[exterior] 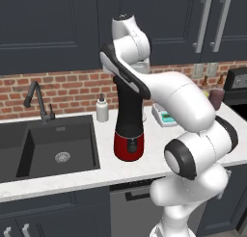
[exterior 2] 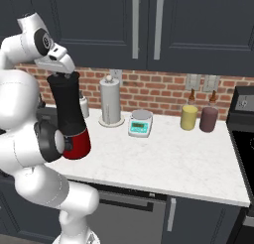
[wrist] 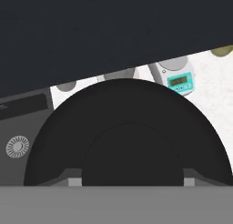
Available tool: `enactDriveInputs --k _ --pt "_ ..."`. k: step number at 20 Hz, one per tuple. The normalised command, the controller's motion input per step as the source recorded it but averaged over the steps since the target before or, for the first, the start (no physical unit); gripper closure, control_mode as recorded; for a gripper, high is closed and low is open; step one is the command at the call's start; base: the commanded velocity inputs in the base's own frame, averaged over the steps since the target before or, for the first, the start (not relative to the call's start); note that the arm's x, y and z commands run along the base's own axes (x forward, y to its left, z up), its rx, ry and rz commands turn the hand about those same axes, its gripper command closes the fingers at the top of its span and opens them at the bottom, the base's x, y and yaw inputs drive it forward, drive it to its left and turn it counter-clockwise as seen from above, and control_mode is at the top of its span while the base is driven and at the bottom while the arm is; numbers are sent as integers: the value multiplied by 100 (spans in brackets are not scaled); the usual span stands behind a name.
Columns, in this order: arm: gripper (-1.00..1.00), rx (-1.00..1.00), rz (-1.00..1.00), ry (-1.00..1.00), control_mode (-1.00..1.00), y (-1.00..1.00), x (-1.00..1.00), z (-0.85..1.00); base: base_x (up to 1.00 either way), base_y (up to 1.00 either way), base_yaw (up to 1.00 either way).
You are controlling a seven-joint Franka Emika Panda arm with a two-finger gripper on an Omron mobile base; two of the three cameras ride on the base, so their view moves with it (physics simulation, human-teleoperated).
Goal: Close the lid blender by securely placing the lid on top.
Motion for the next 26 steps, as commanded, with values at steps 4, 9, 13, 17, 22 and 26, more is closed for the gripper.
enactDriveInputs --k 4,9,13,17,22,26 --pt "100 0 0 -9 -100 0 0 -37 0 0 0" --pt "100 0 0 -11 -100 -3 -1 -34 0 0 0" --pt "100 0 0 -7 -100 0 0 -13 0 0 0" --pt "100 0 0 -5 -100 0 2 -3 0 0 0" --pt "100 0 0 -9 -100 -2 12 0 0 0 0" --pt "100 0 0 -4 -100 0 7 0 0 0 0"
